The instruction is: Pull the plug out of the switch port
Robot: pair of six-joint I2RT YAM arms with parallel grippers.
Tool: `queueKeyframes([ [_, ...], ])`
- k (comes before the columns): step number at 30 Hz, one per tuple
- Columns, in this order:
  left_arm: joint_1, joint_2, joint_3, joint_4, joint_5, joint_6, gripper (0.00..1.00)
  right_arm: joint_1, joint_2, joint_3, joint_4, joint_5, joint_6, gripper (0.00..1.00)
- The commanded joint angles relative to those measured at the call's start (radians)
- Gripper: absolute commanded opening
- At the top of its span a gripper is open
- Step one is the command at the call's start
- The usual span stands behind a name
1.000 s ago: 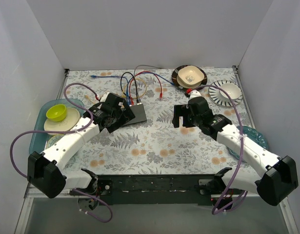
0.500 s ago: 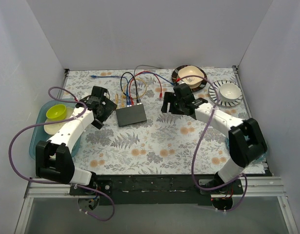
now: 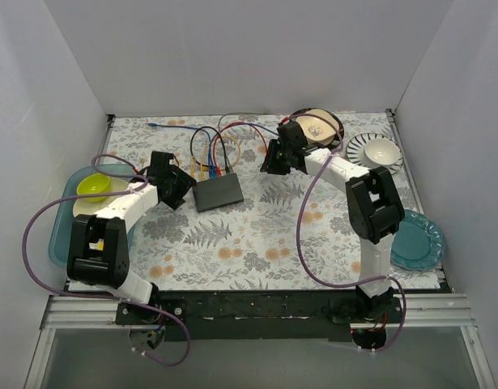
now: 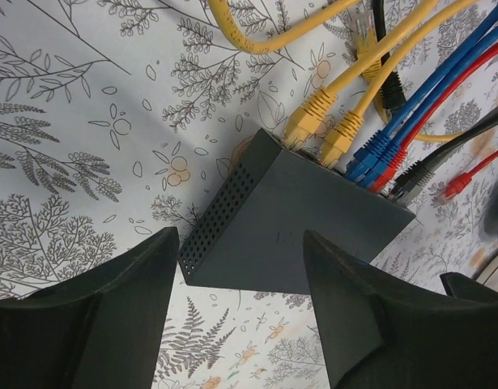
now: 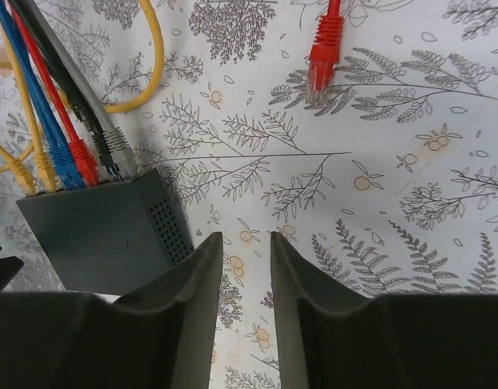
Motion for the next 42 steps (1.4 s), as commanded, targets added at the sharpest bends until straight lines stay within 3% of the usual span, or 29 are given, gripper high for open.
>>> queueKeyframes([
  [1, 0.003, 0.017, -0.01, 0.066, 0.049, 0.022, 0.62, 0.015, 0.054, 0.06, 0.0, -0.096, 0.025, 0.36],
  [3, 0.002, 0.032, -0.012, 0.058, 0.049, 0.026, 0.61, 0.023, 0.083, 0.069, -0.001, -0.116, 0.025, 0.36],
  [4, 0.003, 0.035, -0.013, 0.049, 0.046, 0.03, 0.61, 0.033, 0.093, 0.072, 0.005, -0.121, 0.025, 0.31],
  [13, 0.003, 0.087, -0.044, 0.044, 0.04, 0.08, 0.61, 0.098, 0.234, 0.18, 0.007, -0.173, 0.008, 0.28],
  [19, -0.011, 0.171, -0.023, 0.09, 0.175, 0.181, 0.59, 0.135, 0.223, 0.105, 0.023, -0.172, -0.024, 0.28],
  [27, -0.188, 0.147, -0.03, 0.119, 0.222, 0.257, 0.58, 0.165, 0.059, -0.142, 0.071, -0.173, -0.044, 0.28],
  [33, -0.316, 0.092, -0.136, 0.147, 0.274, 0.24, 0.58, 0.216, -0.103, -0.398, 0.128, -0.195, -0.015, 0.29],
  [38, -0.35, -0.078, -0.249, 0.119, 0.264, 0.246, 0.58, 0.239, -0.241, -0.5, 0.071, -0.147, -0.023, 0.29],
  [42, -0.348, -0.224, -0.222, -0.001, 0.186, 0.284, 0.59, 0.239, -0.361, -0.466, -0.041, -0.023, -0.058, 0.29],
])
